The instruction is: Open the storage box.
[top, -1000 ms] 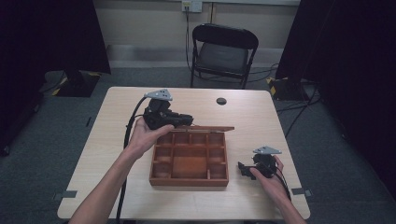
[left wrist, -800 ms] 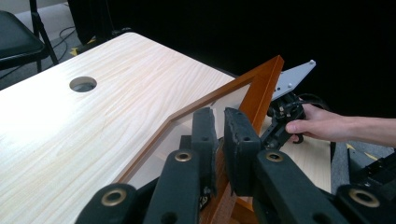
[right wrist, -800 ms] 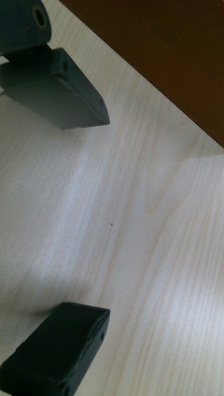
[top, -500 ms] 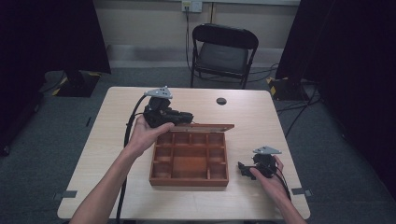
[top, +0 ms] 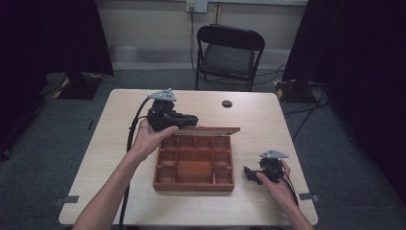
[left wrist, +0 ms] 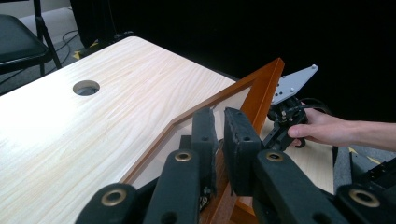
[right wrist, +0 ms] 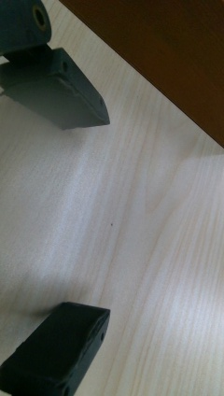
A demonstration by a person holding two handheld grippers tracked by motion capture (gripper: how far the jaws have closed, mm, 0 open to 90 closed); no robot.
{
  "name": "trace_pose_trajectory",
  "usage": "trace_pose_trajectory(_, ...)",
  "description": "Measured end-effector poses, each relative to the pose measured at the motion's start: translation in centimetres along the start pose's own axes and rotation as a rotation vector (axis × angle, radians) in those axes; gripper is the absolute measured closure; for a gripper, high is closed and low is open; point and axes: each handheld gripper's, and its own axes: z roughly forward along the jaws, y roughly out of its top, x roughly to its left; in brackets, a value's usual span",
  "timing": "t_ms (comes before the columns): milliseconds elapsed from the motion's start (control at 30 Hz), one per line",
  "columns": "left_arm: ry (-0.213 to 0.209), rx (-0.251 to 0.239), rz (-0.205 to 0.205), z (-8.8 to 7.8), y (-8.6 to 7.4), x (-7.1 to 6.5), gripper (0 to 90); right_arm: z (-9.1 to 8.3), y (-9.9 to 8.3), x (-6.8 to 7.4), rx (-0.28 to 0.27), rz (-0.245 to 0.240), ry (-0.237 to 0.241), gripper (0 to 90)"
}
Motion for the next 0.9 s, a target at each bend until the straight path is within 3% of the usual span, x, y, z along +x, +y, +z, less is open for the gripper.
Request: trace_pose_trajectory(900, 0.003, 0.002, 0.001, 0.0, -0.01, -0.04, 82.8, 0.0, 0.0, 0.0, 0.0, 0.0, 0.0, 6.5)
